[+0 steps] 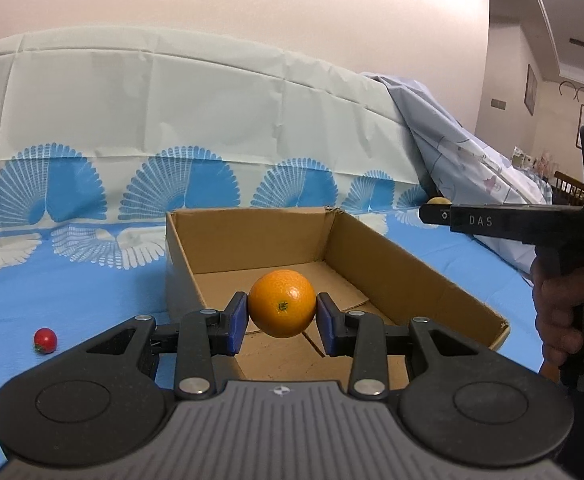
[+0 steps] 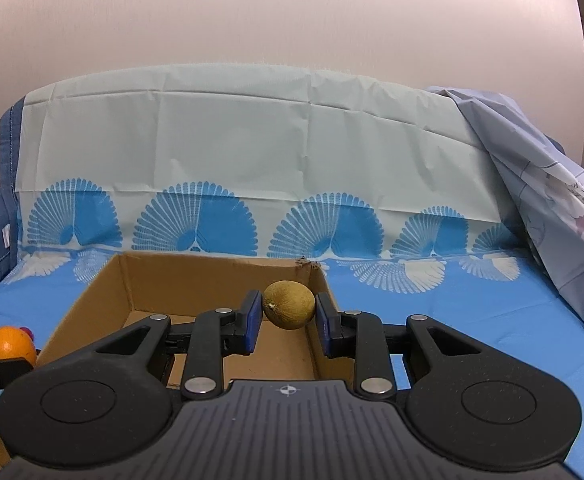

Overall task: Organize fruits
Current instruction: 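Lift the orange with the left tool while the right tool carries the lime over the box, then open the left tool to drop the orange while the right tool releases the lime into the box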

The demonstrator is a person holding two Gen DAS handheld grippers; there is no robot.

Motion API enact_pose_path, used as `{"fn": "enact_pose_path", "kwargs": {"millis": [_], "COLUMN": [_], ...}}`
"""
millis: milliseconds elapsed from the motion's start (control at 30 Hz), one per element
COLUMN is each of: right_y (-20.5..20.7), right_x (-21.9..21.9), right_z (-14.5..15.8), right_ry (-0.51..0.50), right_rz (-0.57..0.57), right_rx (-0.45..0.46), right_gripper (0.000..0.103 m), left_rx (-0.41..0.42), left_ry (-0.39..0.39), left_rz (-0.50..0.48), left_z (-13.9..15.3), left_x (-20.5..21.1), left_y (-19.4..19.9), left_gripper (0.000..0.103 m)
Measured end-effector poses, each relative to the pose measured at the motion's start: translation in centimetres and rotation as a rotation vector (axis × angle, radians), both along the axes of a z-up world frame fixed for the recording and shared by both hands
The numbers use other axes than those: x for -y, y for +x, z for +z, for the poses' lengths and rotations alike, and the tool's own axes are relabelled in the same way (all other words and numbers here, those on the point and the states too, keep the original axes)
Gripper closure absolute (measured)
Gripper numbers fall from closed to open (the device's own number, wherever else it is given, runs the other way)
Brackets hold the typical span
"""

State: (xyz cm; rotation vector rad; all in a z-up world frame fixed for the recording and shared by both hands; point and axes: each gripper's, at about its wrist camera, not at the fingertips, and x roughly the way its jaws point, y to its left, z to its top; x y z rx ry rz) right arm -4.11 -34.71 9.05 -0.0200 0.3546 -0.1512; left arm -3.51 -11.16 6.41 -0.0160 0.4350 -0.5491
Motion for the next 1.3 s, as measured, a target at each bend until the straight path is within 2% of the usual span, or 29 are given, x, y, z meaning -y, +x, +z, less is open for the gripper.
{"fn": "enact_pose_path", "kwargs": {"millis": [1300], "right_y": [1.1], "right_x": [-1.4], "right_z": [-0.4], "right_ry": [-0.04], "right_rz": [0.032], "right_rx": [-0.028], "right_gripper": [0.073], "left_rx": [0.016], "left_ry": [0.044], "left_rz": [-0.065], "left_z": [-1.3], "left_x": [3.0], "left_y": [-0.1], "left_gripper": [0.062]}}
